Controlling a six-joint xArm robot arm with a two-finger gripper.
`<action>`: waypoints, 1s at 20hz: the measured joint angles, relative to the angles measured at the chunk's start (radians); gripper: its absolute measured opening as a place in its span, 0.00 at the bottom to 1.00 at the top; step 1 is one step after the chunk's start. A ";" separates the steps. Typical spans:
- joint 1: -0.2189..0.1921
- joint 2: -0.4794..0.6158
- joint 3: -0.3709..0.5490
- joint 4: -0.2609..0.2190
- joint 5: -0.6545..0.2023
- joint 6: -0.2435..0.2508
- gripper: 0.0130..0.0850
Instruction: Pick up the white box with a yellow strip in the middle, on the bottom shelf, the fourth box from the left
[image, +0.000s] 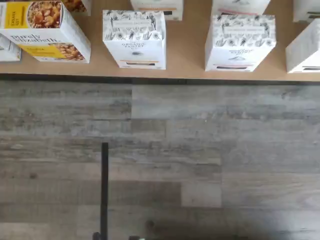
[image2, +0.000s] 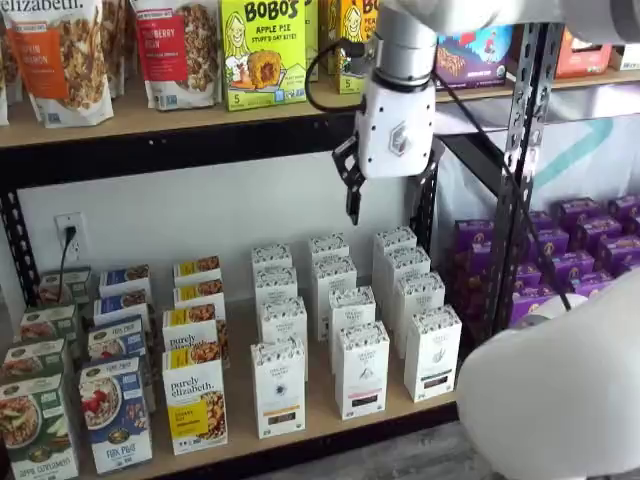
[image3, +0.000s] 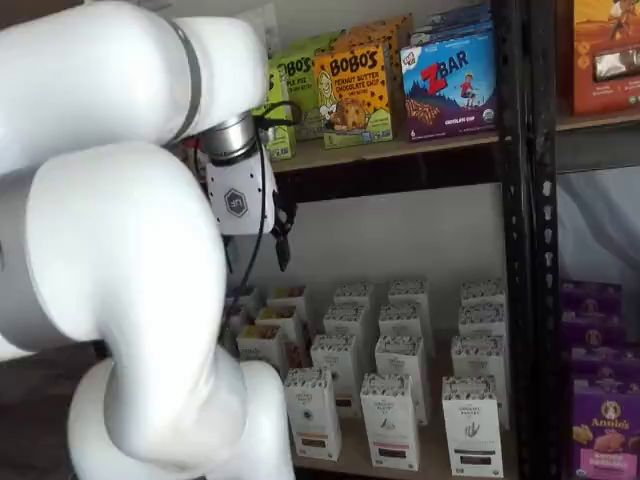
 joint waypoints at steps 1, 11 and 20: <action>0.000 0.011 0.004 0.008 -0.017 -0.002 1.00; 0.020 0.182 0.031 0.030 -0.195 0.003 1.00; 0.054 0.399 0.053 -0.035 -0.424 0.070 1.00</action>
